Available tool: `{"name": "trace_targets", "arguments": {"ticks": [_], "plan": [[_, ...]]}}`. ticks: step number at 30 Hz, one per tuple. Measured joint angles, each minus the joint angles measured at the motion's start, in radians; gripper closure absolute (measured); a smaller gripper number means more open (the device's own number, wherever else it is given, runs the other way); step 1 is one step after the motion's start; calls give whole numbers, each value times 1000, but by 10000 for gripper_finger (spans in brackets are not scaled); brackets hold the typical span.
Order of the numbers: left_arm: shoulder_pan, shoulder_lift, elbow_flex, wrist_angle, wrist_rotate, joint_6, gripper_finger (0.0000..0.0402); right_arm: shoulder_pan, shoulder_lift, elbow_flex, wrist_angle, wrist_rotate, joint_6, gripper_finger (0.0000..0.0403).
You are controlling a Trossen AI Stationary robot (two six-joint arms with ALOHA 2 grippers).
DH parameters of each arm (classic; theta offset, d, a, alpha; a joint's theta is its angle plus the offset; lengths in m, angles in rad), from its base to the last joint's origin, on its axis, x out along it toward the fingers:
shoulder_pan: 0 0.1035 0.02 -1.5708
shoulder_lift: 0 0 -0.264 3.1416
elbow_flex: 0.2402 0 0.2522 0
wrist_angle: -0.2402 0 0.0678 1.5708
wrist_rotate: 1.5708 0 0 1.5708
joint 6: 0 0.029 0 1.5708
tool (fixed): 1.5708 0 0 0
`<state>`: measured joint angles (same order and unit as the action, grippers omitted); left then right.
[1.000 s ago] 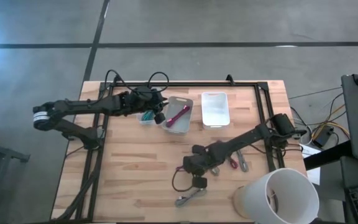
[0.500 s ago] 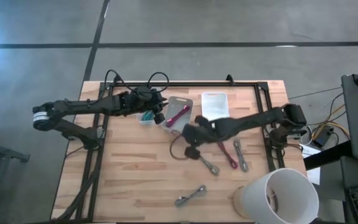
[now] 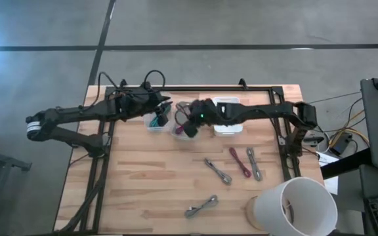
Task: Pick & Place USB Port
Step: Put the left pink charger cable into the gray bin
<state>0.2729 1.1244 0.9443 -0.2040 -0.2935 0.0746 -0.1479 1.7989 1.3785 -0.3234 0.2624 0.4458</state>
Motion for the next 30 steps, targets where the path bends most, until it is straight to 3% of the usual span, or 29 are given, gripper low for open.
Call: {"name": "trace_targets", "arguments": {"ticks": [7,21,30], "plan": [[0,-7,-1,-53,-1,-5,310,-75,82,-1,64,-50,125,380],[-1,-3,-17,-67,-1,-23,310,-78,232,0,68,-56,235,380],[-1,-3,-17,-67,-1,-23,309,-79,237,2,67,-59,195,366]]}}
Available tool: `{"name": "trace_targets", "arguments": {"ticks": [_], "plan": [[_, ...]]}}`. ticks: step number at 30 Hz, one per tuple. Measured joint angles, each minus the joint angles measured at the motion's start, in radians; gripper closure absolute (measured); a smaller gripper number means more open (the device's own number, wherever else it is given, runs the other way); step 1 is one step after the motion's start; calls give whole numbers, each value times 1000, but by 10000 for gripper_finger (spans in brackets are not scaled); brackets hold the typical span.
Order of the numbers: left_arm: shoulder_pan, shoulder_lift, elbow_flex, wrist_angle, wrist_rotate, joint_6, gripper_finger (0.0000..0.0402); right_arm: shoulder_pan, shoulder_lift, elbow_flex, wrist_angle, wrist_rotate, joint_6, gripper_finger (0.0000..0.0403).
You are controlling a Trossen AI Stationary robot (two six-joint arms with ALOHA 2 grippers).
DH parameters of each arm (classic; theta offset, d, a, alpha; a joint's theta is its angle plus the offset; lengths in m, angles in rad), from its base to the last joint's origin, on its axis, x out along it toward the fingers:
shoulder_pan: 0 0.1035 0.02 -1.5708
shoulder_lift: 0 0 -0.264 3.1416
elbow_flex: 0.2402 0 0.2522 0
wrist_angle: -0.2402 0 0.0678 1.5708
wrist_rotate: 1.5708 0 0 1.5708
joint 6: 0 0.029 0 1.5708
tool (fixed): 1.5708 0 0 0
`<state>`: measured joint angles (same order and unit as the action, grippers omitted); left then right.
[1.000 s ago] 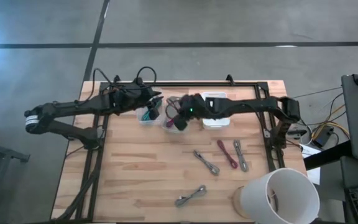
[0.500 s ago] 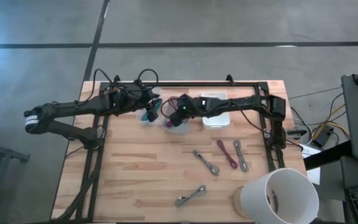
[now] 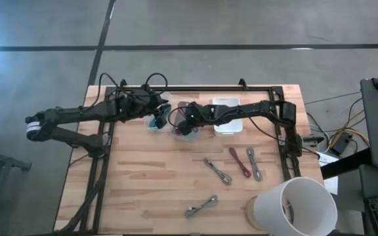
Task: Pick & Place USB Port
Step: Put the left pink charger cable into the gray bin, then put the pink charger cable into the gray bin
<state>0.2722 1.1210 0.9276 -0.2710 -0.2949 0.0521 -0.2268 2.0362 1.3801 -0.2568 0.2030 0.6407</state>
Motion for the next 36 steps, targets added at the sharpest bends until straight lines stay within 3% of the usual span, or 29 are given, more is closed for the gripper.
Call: {"name": "trace_targets", "arguments": {"ticks": [14,20,29,36], "plan": [[0,0,0,0,0,0,309,0,-47,-4,-4,-10,-81,298],[0,0,0,-8,0,0,309,18,-129,-4,-47,-98,-144,292],[0,0,-8,-24,0,0,309,133,-276,-2,-389,-99,-131,298],[0,0,-49,-12,0,-2,309,231,-362,-40,-585,-98,24,295]]}}
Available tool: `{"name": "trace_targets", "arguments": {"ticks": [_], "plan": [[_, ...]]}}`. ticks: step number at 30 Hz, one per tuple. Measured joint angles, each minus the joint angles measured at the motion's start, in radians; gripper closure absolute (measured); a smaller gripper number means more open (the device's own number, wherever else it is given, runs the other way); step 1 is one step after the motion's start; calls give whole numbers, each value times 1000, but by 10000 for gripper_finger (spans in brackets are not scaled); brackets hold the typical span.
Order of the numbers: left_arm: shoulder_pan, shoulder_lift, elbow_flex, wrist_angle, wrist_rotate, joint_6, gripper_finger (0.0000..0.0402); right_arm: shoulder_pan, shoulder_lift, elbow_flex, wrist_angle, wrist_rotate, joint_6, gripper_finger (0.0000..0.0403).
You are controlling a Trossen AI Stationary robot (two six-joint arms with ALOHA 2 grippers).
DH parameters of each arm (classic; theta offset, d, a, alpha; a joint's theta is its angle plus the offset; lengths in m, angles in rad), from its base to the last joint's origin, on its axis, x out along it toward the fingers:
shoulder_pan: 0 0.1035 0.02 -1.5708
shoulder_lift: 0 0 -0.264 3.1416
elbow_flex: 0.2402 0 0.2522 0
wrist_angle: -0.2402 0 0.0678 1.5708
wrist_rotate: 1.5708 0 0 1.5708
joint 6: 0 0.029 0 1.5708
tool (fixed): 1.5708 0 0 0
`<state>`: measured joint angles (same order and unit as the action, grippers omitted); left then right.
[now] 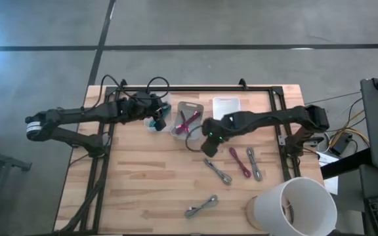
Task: Pick & Place USB Port
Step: Put the pink charger cable into the gray bin
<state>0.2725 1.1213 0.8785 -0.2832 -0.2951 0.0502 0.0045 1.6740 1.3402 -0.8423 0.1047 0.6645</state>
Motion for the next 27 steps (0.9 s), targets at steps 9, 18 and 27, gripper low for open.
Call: {"name": "trace_targets", "arguments": {"ticks": [9,18,27], "plan": [[0,0,-19,29,1,-2,309,90,-94,-181,-24,-2,257,308],[-2,0,-58,22,96,-86,309,123,-116,-356,-38,-77,409,308],[-3,0,-136,95,182,-67,309,122,-112,-441,-21,-102,463,311]]}}
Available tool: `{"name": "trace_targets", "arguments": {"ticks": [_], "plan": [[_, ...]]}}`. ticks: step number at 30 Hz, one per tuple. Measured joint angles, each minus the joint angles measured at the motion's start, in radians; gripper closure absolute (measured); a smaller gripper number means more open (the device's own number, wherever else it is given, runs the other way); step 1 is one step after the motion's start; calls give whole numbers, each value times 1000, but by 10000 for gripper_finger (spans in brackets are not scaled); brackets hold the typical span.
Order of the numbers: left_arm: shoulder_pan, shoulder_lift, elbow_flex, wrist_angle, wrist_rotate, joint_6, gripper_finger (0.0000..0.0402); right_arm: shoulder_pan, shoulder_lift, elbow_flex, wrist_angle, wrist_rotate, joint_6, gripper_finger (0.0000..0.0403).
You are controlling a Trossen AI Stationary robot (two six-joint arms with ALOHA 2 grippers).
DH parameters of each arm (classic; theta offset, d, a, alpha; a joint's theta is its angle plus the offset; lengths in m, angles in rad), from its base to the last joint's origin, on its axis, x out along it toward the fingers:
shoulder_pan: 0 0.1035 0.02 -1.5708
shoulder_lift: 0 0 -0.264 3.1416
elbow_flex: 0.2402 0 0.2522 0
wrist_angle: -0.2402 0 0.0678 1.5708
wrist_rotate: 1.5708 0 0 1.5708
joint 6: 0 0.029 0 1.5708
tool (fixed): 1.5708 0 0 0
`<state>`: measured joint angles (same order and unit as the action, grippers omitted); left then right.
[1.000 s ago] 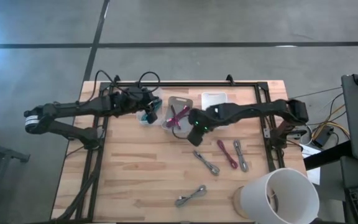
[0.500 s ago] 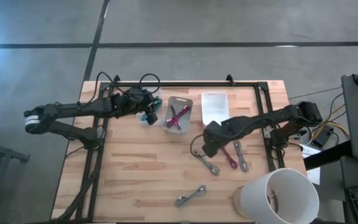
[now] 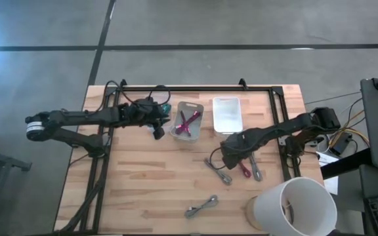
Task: Pick & Place USB Port
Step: Put the pink charger cable into the gray bin
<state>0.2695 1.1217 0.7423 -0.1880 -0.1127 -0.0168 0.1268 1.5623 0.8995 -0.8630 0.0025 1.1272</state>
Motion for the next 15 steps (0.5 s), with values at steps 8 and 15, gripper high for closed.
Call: {"name": "trace_targets", "arguments": {"ticks": [8,15], "plan": [[0,0,-26,55,0,1,309,0,2,-106,189,2,76,324],[0,0,-26,61,0,1,309,0,1,-134,197,18,70,342]]}}
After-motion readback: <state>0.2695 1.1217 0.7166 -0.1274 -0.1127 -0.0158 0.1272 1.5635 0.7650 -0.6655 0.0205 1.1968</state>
